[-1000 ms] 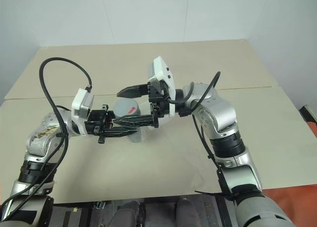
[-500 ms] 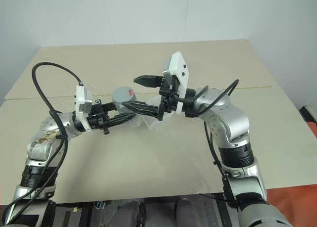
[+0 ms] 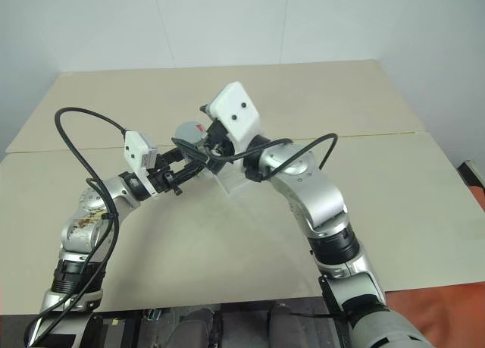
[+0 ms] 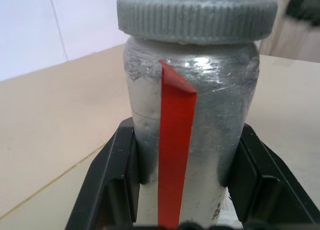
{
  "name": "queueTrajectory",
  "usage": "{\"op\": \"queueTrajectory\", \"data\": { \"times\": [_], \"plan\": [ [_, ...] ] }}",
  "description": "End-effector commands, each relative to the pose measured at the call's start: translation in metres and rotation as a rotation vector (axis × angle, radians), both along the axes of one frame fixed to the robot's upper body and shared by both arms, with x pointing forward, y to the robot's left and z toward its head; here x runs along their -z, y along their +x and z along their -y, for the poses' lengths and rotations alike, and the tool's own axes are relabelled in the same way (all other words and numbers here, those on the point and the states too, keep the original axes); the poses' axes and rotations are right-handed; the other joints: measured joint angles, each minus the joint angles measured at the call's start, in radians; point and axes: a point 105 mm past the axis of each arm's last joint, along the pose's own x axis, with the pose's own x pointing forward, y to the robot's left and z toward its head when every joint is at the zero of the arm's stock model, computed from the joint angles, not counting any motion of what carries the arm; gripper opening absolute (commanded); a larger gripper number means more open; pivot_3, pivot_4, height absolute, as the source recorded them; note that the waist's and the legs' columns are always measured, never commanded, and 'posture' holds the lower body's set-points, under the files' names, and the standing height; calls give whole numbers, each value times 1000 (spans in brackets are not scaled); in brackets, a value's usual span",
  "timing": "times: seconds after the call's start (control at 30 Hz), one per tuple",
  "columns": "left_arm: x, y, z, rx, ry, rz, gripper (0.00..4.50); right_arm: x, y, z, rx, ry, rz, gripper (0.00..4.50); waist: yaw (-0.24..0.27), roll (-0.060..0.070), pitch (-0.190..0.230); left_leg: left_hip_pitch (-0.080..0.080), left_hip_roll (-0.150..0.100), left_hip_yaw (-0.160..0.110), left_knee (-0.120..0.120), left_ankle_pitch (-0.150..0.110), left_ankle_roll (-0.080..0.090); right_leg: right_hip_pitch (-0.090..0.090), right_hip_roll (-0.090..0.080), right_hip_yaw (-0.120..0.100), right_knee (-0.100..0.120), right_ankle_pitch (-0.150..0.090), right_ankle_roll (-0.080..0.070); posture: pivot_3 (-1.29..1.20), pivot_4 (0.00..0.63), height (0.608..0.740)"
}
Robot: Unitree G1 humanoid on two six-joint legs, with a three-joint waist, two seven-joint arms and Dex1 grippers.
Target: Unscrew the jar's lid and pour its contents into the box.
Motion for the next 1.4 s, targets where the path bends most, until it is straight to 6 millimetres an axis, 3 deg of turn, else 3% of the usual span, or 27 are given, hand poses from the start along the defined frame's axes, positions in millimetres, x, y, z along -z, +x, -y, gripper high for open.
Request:
{"op": "queueTrajectory", "data": {
  "times": [0.03,0.3,0.7,1.4],
  "plan": [
    [-11,-6,3,14,-8,47,1957,-14,2,-4,35,18,43,4460,0,0,0,0,0,0,0,0,0,0,0,0,0,0,0,0,150,740],
    [-12,-8,3,12,-17,43,1957,-12,14,1,113,17,19,4460,0,0,0,0,0,0,0,0,-1,0,0,0,0,0,0,0,150,740],
    [-15,-5,-7,-15,-17,43,1957,-9,5,20,99,-2,13,4460,-1,0,0,0,0,0,0,0,0,0,0,0,0,0,0,0,150,740],
    [-15,-9,-9,4,-7,36,1957,-8,0,36,105,4,2,4460,1,0,0,0,0,0,0,0,1,0,0,0,-1,0,0,0,150,740]
  ]
}}
